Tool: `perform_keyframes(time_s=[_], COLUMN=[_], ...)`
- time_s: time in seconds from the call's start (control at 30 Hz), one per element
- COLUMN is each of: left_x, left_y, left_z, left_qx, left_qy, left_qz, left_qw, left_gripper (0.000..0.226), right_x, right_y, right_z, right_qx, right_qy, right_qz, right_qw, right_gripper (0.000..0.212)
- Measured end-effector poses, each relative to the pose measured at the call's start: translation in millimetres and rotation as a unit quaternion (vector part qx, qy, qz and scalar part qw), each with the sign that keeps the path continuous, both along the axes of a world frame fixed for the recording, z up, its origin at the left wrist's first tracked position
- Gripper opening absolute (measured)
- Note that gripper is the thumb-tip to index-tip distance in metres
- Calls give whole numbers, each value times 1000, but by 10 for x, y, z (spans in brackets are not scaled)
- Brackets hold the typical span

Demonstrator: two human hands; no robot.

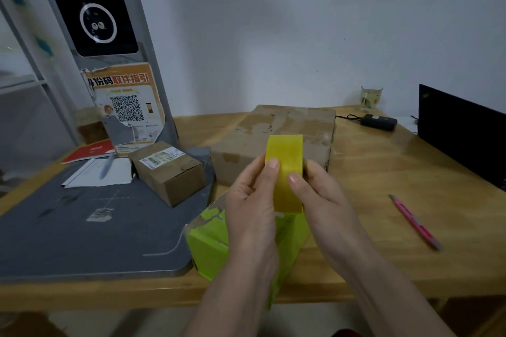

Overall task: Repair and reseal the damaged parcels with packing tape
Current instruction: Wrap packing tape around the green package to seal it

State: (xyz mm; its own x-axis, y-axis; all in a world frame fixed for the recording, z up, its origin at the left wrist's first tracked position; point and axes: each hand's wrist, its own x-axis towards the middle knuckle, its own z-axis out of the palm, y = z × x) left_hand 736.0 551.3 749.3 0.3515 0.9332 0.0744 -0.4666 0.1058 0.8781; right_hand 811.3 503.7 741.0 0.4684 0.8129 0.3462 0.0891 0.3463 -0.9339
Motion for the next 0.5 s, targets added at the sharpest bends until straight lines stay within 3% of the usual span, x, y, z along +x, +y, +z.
perform_keyframes(time_s=[0.2,0.33,0.5], left_x=[11,1,-12], left_y=[-149,-121,-64], left_z=[-89,-133,-180], left_qx=[25,26,-16], left_qy=[37,29,3], left_qz=[-13,-15,-26], left_qw=[999,999,1000], left_gripper=[24,27,36], right_x=[-66,-42,-48], right_y=[85,48,28], right_z=[-86,-93,-90], right_qx=[-14,-9,-12], right_qy=[17,7,92], right_qz=[-108,-60,20], right_qw=[994,998,996], right_gripper=[30,22,25])
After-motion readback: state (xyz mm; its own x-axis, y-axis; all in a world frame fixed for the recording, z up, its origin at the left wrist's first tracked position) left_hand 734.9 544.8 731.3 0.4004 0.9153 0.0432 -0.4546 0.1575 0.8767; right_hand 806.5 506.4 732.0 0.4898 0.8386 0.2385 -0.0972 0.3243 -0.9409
